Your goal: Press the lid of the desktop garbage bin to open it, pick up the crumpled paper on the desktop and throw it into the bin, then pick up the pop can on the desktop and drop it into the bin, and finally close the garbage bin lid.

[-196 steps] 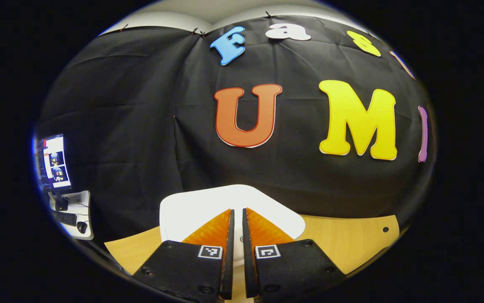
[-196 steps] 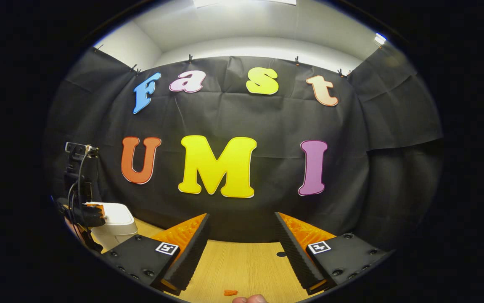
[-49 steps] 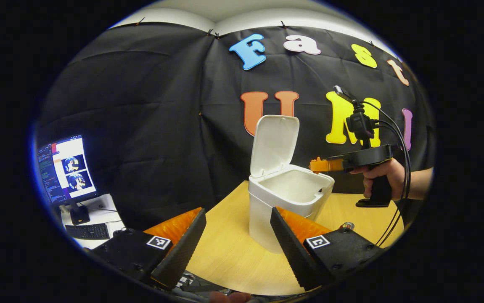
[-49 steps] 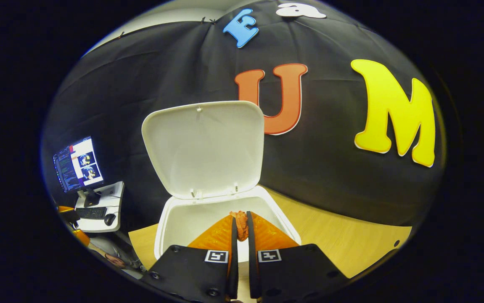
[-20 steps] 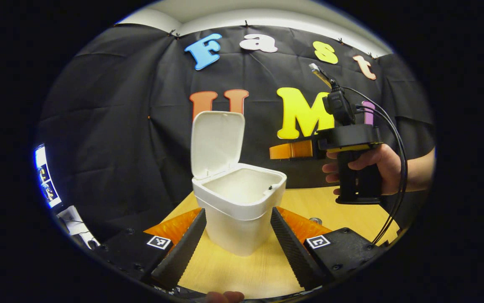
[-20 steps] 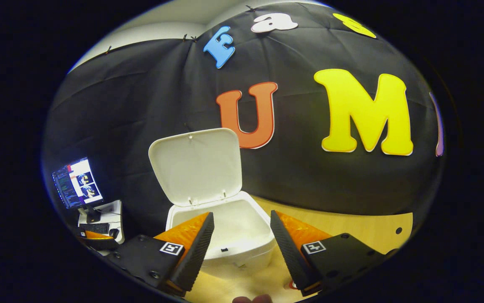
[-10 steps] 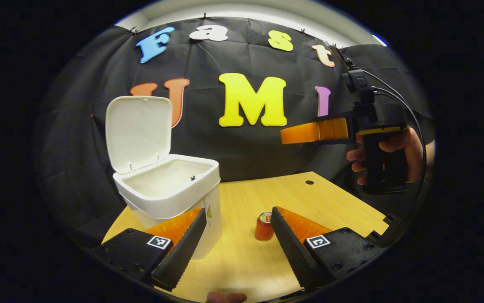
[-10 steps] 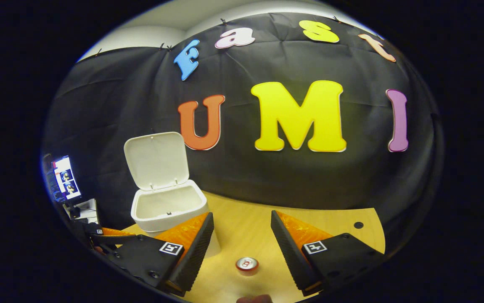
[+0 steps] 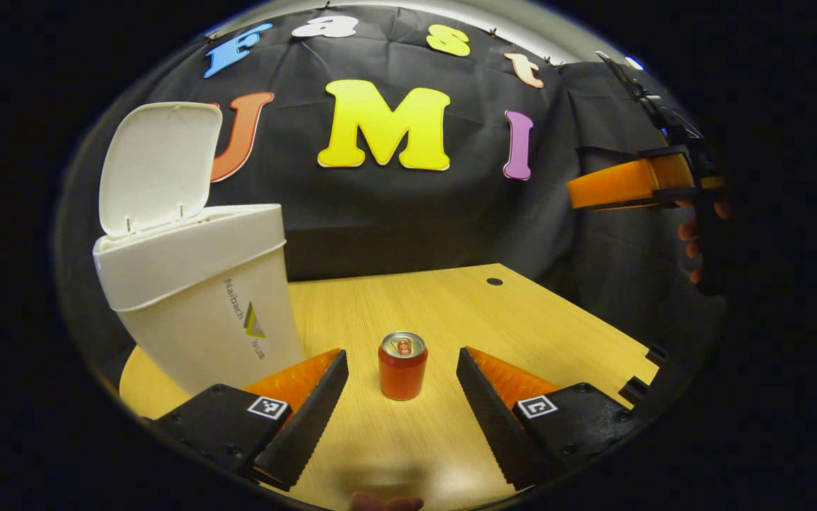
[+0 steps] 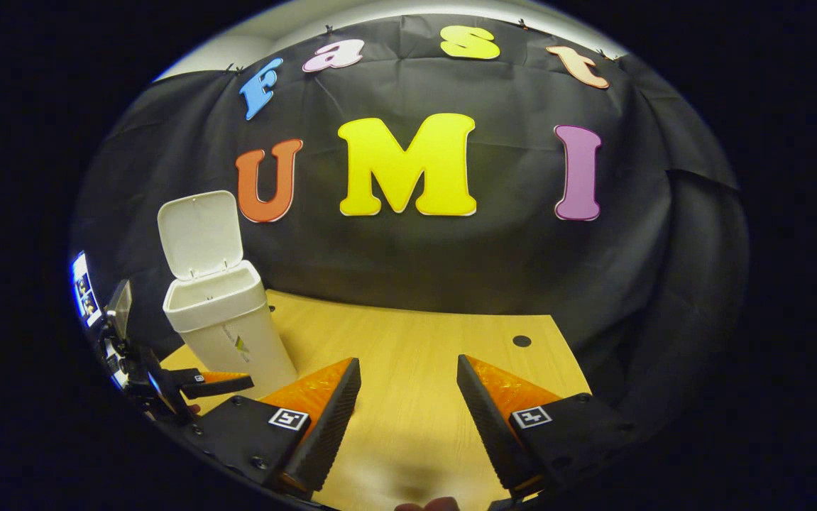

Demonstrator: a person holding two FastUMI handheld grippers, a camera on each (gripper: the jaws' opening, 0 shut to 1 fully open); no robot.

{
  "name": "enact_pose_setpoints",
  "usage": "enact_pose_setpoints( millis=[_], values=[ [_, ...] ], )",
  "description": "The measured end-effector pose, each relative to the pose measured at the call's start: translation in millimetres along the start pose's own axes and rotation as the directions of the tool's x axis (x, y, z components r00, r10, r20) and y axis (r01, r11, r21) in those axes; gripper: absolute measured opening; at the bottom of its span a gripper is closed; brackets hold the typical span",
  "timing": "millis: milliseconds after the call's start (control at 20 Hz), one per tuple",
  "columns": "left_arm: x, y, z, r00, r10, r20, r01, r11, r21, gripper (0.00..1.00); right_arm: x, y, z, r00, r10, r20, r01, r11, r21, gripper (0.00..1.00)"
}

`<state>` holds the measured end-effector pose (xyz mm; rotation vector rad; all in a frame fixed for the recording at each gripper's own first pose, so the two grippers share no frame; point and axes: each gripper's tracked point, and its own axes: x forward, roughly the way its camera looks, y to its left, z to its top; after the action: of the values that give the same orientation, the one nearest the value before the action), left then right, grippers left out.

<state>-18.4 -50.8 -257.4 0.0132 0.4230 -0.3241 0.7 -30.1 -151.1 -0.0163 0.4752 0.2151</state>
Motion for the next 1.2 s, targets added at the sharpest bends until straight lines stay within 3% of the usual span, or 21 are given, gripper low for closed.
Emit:
enact_pose_setpoints(
  millis=[400, 1200],
  values=[
    [55.0, 3.4, -39.5, 0.998, 0.000, -0.062, -0.002, 1.000, -0.019, 1.00, -20.7, -46.2, -37.2, 0.994, -0.086, -0.067, 0.086, 0.996, 0.001, 0.88],
    [116.4, 6.7, -84.4, 0.989, -0.028, -0.148, 0.026, 0.999, -0.019, 1.00, -9.6, -59.8, -63.6, 0.985, -0.119, -0.122, 0.122, 0.992, 0.016, 0.88]
  ],
)
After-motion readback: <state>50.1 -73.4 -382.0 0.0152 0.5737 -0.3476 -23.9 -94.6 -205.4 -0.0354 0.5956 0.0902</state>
